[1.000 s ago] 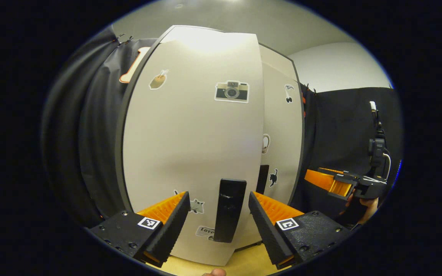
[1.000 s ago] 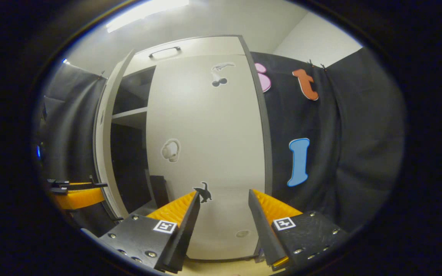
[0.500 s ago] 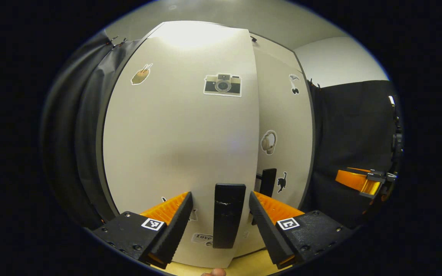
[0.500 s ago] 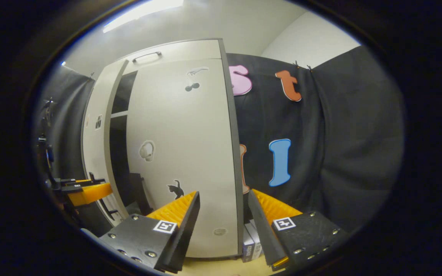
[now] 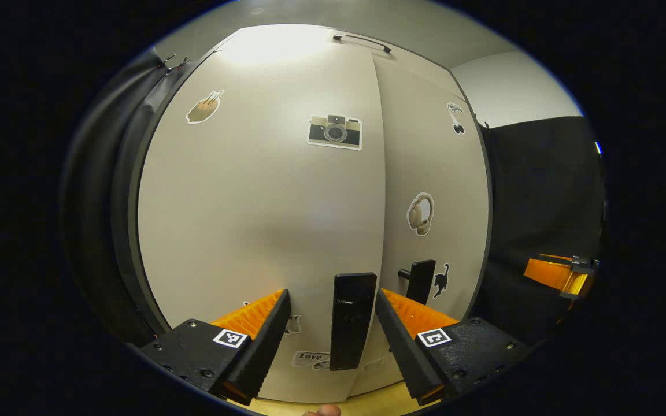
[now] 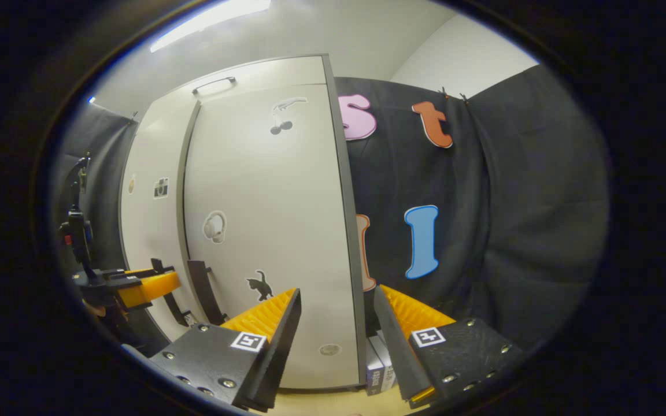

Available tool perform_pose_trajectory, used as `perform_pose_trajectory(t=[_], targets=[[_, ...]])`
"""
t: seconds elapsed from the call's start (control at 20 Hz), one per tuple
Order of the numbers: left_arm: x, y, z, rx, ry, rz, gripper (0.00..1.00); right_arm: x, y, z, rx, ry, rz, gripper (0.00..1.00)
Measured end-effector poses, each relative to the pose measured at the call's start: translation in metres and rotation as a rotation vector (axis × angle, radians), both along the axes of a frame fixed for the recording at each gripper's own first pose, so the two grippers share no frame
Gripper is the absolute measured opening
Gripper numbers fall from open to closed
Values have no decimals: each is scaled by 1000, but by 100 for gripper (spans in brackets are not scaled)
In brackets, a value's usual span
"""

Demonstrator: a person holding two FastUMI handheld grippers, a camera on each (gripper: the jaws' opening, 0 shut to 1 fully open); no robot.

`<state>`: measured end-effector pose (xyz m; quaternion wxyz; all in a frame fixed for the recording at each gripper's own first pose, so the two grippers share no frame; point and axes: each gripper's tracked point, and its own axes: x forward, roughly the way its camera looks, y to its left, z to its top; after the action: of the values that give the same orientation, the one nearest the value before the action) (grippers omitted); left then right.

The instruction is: Grab one shoe with the right hand and put it into the shoe cabinet, grab the other shoe with the left hand and put it into the shoe cabinet; then close the right door with the right hand and the left door with the left hand.

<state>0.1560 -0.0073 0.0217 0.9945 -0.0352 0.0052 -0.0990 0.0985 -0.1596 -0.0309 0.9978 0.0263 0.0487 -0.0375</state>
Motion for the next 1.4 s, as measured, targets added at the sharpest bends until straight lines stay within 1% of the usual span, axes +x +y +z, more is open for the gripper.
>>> perform_pose_trajectory(t=[0.15,0.25,0.35,0.5,0.75,0.95,1.1,1.25,1.4], targets=[[3,0,0,1,0,1,90,3,12,0,7,-4,23,76],[2,5,1,5,2,22,92,2,21,1,2,-2,39,76],[-2,10,8,22,-4,41,92,-4,29,6,-7,-6,53,76],[-24,11,22,21,-17,51,95,-17,43,19,-7,-17,75,76],[-81,9,51,6,-34,46,95,-45,71,51,-1,-63,114,76],[-121,8,66,30,-46,46,94,-68,88,67,8,-83,131,76],[-140,4,69,41,-67,26,94,-82,98,68,26,-73,131,76],[-152,2,67,32,-67,3,94,-93,103,59,14,-50,126,76],[-156,7,64,27,-52,12,95,-100,109,53,-6,-46,122,76]])
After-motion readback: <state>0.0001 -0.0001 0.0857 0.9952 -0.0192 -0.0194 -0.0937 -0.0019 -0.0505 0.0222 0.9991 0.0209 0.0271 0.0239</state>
